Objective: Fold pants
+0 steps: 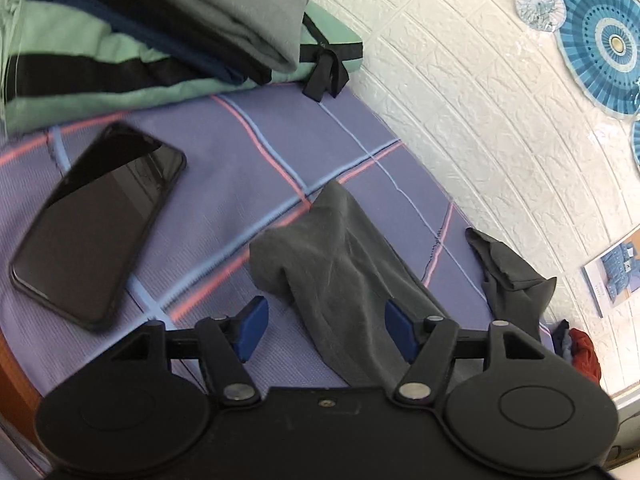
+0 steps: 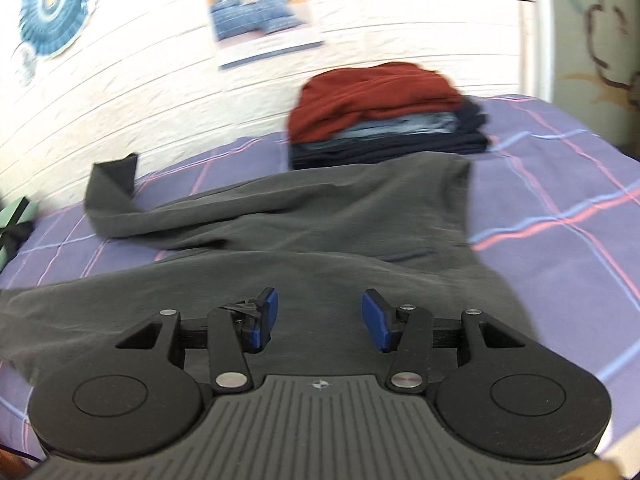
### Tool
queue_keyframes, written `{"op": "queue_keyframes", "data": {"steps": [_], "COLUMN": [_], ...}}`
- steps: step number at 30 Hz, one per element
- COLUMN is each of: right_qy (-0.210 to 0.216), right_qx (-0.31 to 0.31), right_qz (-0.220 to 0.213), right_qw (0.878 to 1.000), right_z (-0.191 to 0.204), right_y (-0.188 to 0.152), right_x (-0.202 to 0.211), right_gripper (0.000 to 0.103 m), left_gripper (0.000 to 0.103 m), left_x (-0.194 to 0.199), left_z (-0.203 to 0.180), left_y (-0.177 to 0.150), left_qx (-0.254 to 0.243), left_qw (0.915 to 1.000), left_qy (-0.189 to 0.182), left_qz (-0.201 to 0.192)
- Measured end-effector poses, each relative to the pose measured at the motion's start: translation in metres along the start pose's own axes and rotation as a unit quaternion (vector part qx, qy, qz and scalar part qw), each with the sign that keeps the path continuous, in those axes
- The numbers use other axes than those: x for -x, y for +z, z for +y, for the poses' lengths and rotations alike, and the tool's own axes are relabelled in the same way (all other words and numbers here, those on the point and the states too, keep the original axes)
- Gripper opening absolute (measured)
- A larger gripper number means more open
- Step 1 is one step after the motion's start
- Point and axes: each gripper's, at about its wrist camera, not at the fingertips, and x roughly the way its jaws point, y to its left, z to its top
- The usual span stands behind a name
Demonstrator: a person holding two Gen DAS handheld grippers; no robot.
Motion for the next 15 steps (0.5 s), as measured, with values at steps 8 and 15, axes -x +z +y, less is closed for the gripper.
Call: {"op": "queue_keyframes", "data": {"steps": [8, 15], "right_qy": [-0.036, -0.112], "right_qx": [-0.004, -0.021], "right_qz": [0.003, -0.023], "right_qw": [0.999, 0.993], "right_z": [-0.013, -0.044], "right_y": [-0.023, -0.026], "right_x": [0.020, 0.041], "right_gripper": [0.082, 0.093], "left_gripper": [0.103, 0.103], "left_x": [-0.027, -0.027], "left_z": [-0.001, 0.007], "left_y": [-0.005, -0.009], "left_qx": [0.015, 0.051], "left_qw": [0.9995, 0.9964], "left_qy": [0.019, 0.020], "left_qz": [-0.019, -0.064]}}
